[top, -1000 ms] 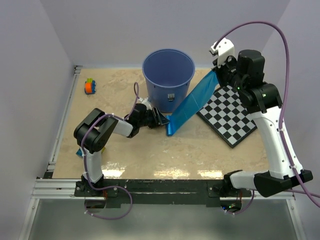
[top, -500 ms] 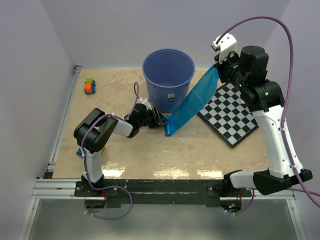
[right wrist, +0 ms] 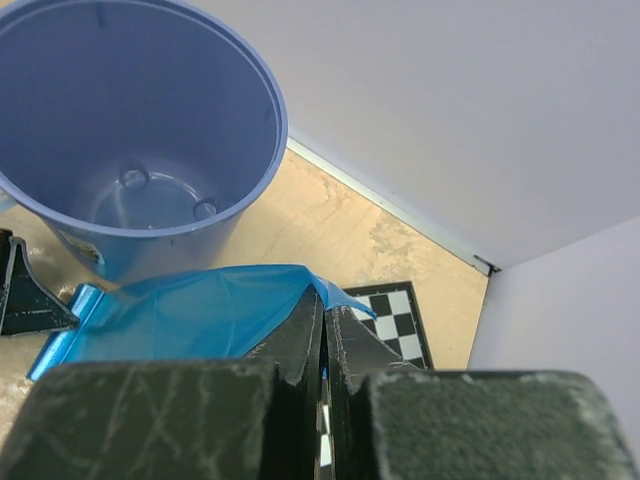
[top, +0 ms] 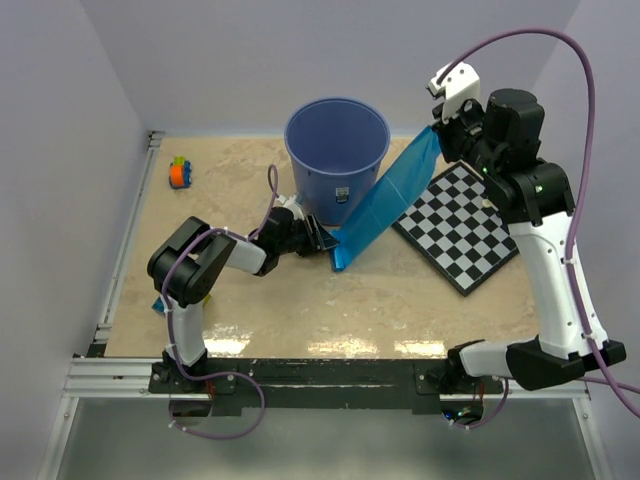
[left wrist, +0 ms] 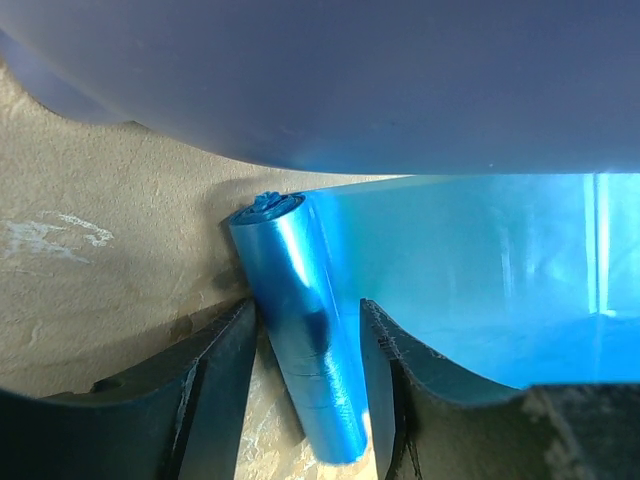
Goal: Put the trash bags into the trash bin
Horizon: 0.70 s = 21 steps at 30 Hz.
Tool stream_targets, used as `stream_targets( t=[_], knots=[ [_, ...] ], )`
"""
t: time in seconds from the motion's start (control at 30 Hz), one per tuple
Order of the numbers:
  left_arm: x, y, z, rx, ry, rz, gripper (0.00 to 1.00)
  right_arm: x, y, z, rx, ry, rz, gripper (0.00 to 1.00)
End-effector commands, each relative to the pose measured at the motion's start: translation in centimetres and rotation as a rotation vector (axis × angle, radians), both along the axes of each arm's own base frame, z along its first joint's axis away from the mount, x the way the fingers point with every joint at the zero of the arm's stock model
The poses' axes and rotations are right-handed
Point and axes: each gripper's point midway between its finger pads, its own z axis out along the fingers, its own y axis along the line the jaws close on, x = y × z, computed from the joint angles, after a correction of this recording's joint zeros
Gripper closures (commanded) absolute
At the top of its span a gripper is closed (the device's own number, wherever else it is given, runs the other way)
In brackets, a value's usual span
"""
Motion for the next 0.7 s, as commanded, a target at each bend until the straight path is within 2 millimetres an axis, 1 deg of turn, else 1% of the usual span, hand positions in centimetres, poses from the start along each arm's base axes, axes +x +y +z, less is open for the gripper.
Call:
stream_targets(
  t=[0.0, 0.2, 0.43, 0.53, 0.67],
  knots=[
    [-6.6, 6.4, -10.9, 0.35, 0.311, 0.041, 0.48, -0.4, -0.5, 3.5, 0.022, -0.104, -0.016, 1.0],
    [-6.9, 6.5, -11.0, 0.351, 0.317, 0.047, 0.49, -0.4, -0.6, 3.7, 0.031, -0.113, -0.022, 1.0],
    [-7.0, 6.7, -11.3, 0.355, 0.326, 0.049, 0.48, -0.8, -1.0, 4.6, 0.032, -0.138, -0.038, 1.0],
    [-7.0, 6.5, -11.5, 0.354, 0.331, 0.043, 0.49, -0.6, -1.0, 4.2, 0.028, -0.128, -0.039, 1.0],
    [-6.9, 6.6, -12.3, 0.409, 0.346, 0.027, 0.54, -0.4, -1.0, 3.1, 0.019, -0.107, -0.045, 1.0]
  ],
)
